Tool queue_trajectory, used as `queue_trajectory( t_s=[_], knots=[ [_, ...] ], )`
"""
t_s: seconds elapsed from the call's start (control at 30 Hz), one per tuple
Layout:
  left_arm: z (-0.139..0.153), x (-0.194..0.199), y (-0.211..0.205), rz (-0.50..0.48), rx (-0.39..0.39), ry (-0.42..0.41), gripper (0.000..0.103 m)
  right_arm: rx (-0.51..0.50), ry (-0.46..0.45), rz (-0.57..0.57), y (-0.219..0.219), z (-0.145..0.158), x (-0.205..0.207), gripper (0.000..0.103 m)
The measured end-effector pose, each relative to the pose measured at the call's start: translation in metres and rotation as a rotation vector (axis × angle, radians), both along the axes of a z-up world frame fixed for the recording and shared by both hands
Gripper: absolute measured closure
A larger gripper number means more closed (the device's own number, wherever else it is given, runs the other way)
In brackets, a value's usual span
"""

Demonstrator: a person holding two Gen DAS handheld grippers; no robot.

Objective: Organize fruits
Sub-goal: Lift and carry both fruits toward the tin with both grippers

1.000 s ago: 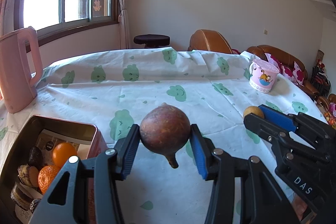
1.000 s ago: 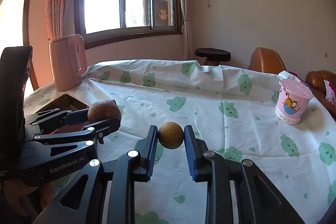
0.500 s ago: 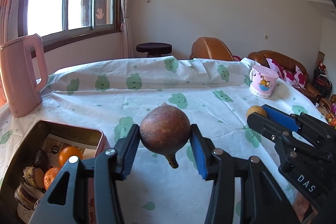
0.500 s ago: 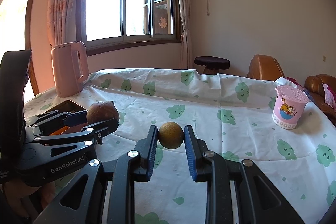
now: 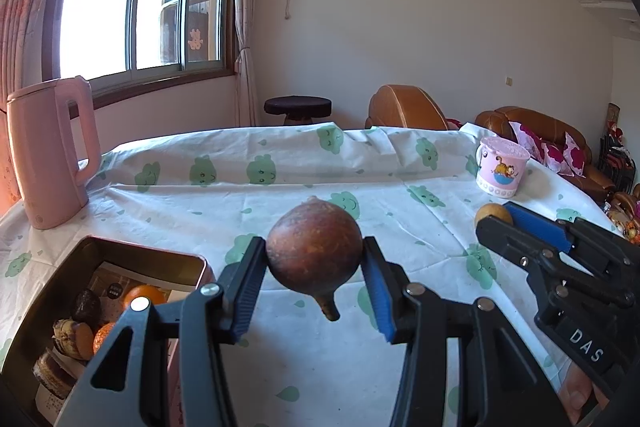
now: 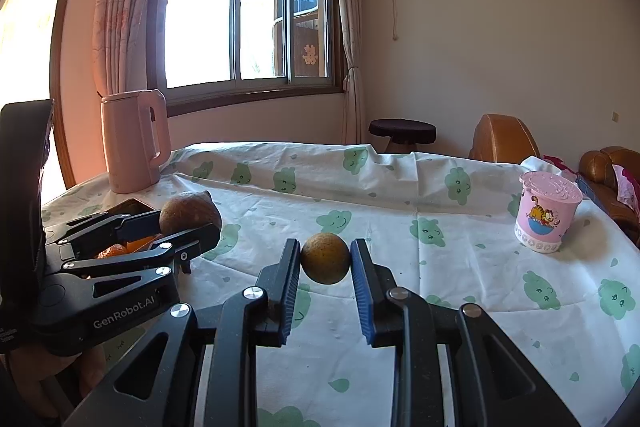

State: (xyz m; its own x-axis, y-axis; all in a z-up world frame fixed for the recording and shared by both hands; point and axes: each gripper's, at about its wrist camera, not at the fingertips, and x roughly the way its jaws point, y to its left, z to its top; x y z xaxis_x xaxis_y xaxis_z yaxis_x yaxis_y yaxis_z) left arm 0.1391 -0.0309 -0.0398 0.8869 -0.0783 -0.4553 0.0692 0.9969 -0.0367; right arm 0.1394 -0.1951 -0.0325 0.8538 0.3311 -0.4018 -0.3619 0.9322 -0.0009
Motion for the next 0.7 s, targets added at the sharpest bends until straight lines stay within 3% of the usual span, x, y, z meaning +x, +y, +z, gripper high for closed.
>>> queue_trajectory(
  t_s=[0.7],
  knots=[
    [0.007, -0.016, -0.001, 0.030, 0.023, -0.094, 0.053, 0.020, -0.071, -0.008, -0.005, 0.004, -0.014, 0.075]
  ],
)
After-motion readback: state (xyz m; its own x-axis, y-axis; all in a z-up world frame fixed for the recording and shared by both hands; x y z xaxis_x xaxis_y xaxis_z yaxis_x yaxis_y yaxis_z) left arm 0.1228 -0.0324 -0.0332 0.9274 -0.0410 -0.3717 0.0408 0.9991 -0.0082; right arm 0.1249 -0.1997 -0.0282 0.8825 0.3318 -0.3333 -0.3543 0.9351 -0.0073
